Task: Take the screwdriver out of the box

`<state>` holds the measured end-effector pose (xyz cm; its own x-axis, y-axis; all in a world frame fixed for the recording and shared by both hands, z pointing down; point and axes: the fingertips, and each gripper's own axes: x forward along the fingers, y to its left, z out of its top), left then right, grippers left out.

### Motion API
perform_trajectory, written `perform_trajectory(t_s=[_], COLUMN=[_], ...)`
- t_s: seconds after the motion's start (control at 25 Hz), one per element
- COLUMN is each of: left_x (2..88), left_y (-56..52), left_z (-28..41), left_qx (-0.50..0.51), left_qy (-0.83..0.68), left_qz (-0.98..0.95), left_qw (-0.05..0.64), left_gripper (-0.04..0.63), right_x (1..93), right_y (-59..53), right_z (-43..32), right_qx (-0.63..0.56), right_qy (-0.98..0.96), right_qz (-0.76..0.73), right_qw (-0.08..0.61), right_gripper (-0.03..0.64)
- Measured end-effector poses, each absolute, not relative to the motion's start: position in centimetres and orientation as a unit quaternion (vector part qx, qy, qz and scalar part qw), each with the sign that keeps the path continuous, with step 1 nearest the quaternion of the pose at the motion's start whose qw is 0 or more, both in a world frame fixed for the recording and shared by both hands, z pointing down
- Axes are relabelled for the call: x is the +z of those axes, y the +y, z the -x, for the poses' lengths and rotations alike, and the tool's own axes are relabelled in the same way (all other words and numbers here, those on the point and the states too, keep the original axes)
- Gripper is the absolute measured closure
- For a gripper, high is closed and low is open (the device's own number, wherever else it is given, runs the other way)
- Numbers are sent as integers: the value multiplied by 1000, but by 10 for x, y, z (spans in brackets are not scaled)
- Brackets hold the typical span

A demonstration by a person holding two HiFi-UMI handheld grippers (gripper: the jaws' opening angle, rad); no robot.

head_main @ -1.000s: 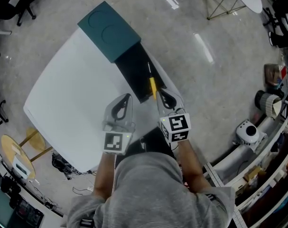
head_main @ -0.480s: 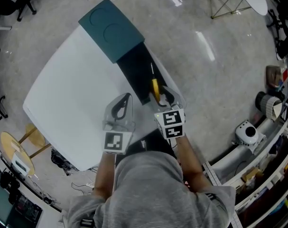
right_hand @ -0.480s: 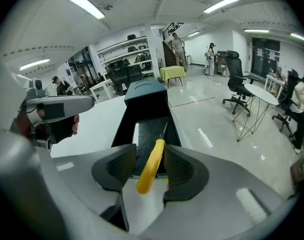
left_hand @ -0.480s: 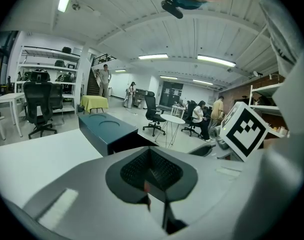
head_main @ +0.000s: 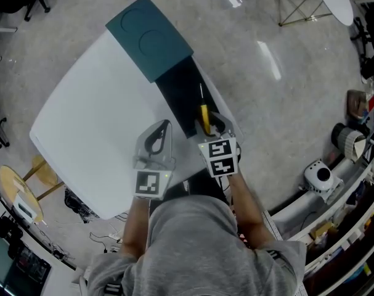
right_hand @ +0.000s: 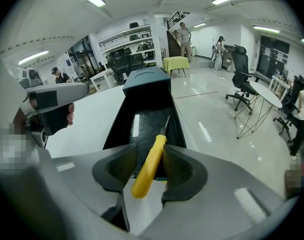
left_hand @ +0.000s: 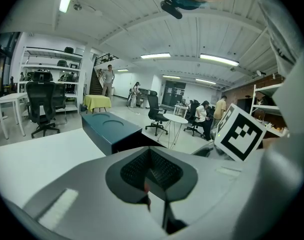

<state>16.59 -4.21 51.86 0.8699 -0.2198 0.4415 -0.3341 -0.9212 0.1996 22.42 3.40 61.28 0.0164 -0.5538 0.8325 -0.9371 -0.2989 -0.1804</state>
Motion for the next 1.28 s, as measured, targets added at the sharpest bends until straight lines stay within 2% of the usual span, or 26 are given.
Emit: perform_trajectory(t_s=[0.6, 1.28], left_x=[519, 513], left_y=[-47, -50], left_z=[-172, -165], left_qx=[208, 202], left_qy=[-152, -155], left_qz=[-956, -958], left_qw=[139, 134], left_gripper=[583, 583], right_x=[614, 608], right_y=[32, 31], right_z=[-225, -224], right_qx=[444, 439], right_qy=[-550, -554], right_qz=[-668, -671], right_qw=[232, 224], right_gripper=[540, 542])
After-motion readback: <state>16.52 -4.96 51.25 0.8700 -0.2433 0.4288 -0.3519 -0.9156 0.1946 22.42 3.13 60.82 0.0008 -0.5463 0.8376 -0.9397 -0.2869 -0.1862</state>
